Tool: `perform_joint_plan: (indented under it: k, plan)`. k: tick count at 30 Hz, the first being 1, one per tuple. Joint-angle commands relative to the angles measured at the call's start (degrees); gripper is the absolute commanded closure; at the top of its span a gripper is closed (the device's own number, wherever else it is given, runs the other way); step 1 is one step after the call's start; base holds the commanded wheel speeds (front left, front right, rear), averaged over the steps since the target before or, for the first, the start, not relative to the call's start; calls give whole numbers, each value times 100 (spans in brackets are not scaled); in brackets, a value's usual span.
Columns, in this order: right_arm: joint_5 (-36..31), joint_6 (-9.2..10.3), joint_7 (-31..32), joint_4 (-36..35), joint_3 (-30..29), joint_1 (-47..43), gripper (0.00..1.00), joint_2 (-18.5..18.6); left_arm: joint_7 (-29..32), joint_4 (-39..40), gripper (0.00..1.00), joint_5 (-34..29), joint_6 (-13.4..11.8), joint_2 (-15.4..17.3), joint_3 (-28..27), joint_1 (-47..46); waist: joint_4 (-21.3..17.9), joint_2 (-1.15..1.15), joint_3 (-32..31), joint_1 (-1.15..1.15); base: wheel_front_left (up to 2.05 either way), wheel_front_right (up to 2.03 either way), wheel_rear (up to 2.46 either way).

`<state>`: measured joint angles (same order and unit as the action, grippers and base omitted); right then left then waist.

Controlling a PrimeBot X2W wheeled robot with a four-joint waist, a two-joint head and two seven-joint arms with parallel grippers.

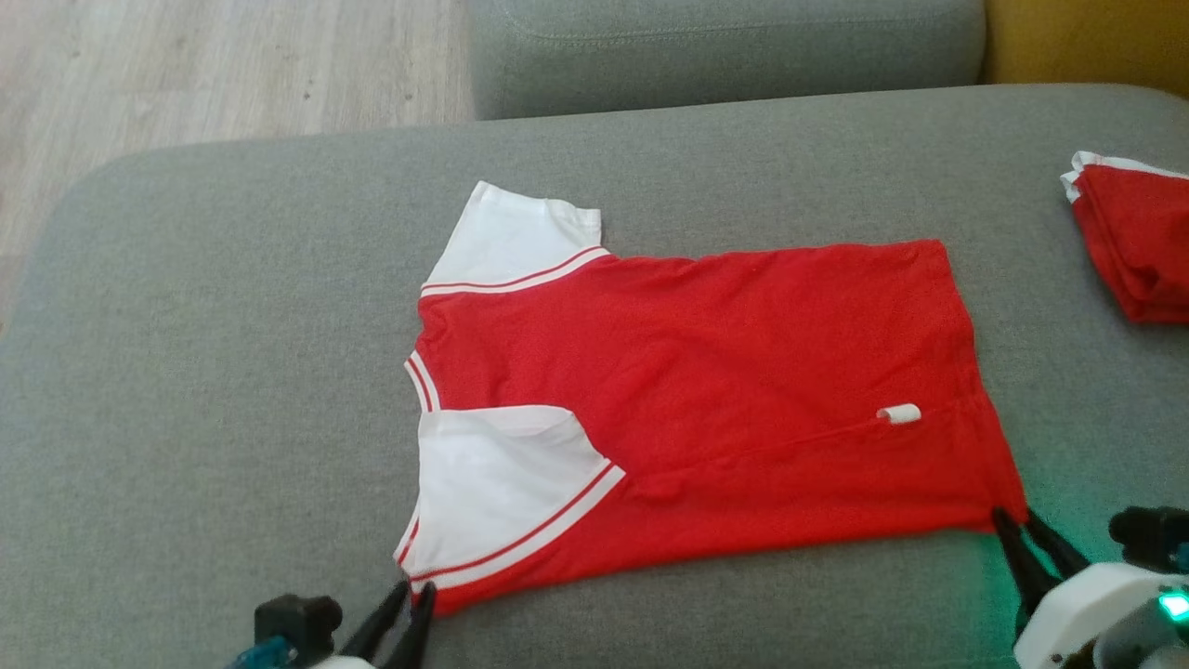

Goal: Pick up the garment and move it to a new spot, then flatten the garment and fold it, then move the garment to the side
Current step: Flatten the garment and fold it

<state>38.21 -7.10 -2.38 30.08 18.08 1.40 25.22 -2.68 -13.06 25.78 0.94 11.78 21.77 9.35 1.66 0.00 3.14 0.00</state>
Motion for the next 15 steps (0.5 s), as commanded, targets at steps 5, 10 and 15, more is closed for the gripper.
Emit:
perform_joint_plan:
  k: [5, 10, 15]
  plan:
    - [-245, -39, -13, -365, -257, -169, 0, 98, -34, 316, 0, -71, -150, 159, -210, -82, -7, 0, -96, 0, 0, 0, 0]
    - [-477, -39, -196, -683, -531, -218, 0, 13, 7, 962, 0, -97, -167, 247, -306, -471, 3, 0, -24, 0, 0, 0, 0]
    - [-738, -39, -185, -957, -660, -76, 0, -114, 607, 1403, 0, -166, 146, 539, -326, -1841, 21, 0, 304, 0, 0, 0, 0]
